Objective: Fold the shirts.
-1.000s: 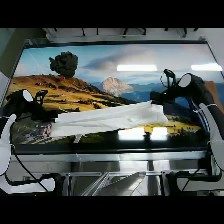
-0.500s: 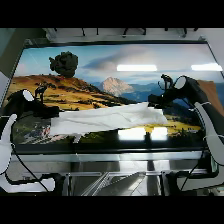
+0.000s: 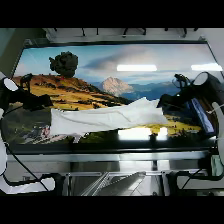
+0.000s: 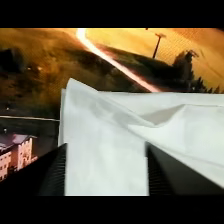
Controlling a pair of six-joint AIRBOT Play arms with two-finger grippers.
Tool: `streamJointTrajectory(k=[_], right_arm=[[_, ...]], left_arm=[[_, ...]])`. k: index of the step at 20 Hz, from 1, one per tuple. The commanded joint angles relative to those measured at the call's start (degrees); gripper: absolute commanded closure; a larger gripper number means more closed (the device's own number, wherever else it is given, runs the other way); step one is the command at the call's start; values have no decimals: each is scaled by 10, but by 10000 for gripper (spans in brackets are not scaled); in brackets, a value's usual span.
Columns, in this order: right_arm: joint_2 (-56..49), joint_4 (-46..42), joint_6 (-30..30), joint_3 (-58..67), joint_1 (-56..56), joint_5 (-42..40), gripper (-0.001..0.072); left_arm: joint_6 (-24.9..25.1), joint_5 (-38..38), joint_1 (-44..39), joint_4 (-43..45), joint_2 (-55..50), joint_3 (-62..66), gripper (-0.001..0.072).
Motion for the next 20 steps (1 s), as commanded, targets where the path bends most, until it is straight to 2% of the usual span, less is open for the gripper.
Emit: streamJointTrajectory(k=[1,7,10,20], right_arm=[[-31,63,-63,0,-84,8,12],[-148,125,-132,0,-101,1,12],[-170,190,-159,0,-87,-10,12],[-172,185,-167,-3,-9,-36,14]], left_arm=[[-22,-45,-2,-2,38,42,691],[-22,-17,-80,-2,133,45,691],[-23,-14,-109,-1,150,44,692],[-27,-14,-148,-1,151,43,691]])
